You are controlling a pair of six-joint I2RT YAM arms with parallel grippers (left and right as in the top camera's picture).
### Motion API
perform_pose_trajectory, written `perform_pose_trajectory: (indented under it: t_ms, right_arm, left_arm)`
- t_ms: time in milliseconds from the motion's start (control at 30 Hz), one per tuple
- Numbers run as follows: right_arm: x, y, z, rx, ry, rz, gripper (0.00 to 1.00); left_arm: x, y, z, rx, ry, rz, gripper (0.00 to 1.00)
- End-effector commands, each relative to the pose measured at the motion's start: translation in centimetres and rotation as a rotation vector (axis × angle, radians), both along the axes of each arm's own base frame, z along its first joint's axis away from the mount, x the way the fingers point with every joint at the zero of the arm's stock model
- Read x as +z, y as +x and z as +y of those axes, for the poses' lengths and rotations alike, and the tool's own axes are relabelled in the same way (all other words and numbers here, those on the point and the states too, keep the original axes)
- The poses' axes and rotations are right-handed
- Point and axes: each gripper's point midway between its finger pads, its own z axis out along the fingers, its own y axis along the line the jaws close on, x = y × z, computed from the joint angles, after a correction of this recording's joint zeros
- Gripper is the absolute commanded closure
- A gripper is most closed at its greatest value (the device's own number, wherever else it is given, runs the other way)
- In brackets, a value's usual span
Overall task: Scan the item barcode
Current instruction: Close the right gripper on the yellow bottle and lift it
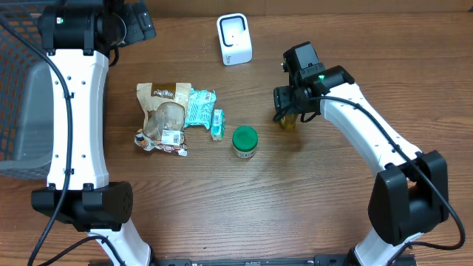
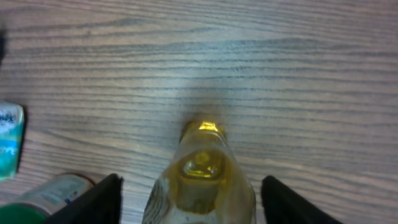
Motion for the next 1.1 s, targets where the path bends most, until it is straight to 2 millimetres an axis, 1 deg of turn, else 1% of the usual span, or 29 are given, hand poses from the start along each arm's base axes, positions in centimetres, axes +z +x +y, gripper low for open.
perform_pose_trajectory:
  t_ms: [0, 33, 100, 200, 300, 333, 400, 500, 567, 667, 700, 800, 933, 967, 1033, 1067]
  right_arm:
    - [0.1, 0.2, -0.2, -0.003, -0.005, -0.006, 0.36]
    - [0.1, 0.2, -0.2, -0.003, -0.007, -0.003, 0.37]
    - [0.0, 0.0, -0.3, -0.003, -0.01, 0.006, 0.43]
    - [-0.1, -0.3, -0.4, -0.003, -0.015, 0.019, 0.47]
    - [-0.1, -0.3, -0.4, -0.003, -0.015, 0.019, 0.54]
    - [-0.1, -0.3, -0.4, -0.003, -0.015, 0.019, 0.58]
    - [-0.1, -0.3, -0.4, -0.003, -0.014, 0.017, 0.61]
    - [0.7, 0.0, -0.3, -0.031, 0.001, 0.007, 0.69]
    - [2.1, 0.2, -0.2, -0.06, 0.018, -0.005, 0.72]
    - [4.8, 0.2, 0.0, -0.075, 0.046, -0.036, 0.73]
    - [6.1, 0.1, 0.0, -0.073, 0.058, -0.05, 0.73]
    - [9.2, -0.7, 0.5, -0.055, 0.113, -0.083, 0.73]
    - [13.5, -2.9, 2.2, 0.009, 0.263, -0.113, 0.74]
    - [14.4, -3.6, 2.6, 0.027, 0.305, -0.114, 0.75]
    - [16.4, -5.2, 3.6, 0.073, 0.408, -0.104, 0.81]
    - [17.1, -5.9, 4.0, 0.095, 0.454, -0.094, 0.81]
  left_arm:
    - [1.0, 0.0, 0.0, 0.003, -0.001, -0.026, 0.01]
    - [1.0, 0.0, 0.0, 0.003, -0.001, -0.026, 0.01]
    - [1.0, 0.0, 0.0, 0.003, -0.001, -0.026, 0.0]
    - [1.0, 0.0, 0.0, 0.003, -0.001, -0.026, 0.01]
    - [1.0, 0.0, 0.0, 0.003, -0.001, -0.026, 0.0]
    - [1.0, 0.0, 0.0, 0.003, -0.001, -0.027, 0.0]
    - [1.0, 0.0, 0.0, 0.003, -0.001, -0.026, 0.01]
    - [1.0, 0.0, 0.0, 0.003, -0.001, -0.026, 0.0]
    - [1.0, 0.0, 0.0, 0.003, -0.001, -0.026, 0.0]
    - [1.0, 0.0, 0.0, 0.003, -0.001, -0.026, 0.01]
    - [1.0, 0.0, 0.0, 0.003, -0.001, -0.026, 0.0]
    - [1.0, 0.0, 0.0, 0.003, -0.001, -0.026, 0.0]
    - [1.0, 0.0, 0.0, 0.003, -0.001, -0.026, 0.0]
    - [1.0, 0.0, 0.0, 0.003, -0.001, -0.026, 0.01]
    - [1.0, 0.0, 0.0, 0.003, -0.001, -0.026, 0.01]
    - [1.0, 0.0, 0.0, 0.003, -0.001, -0.026, 0.0]
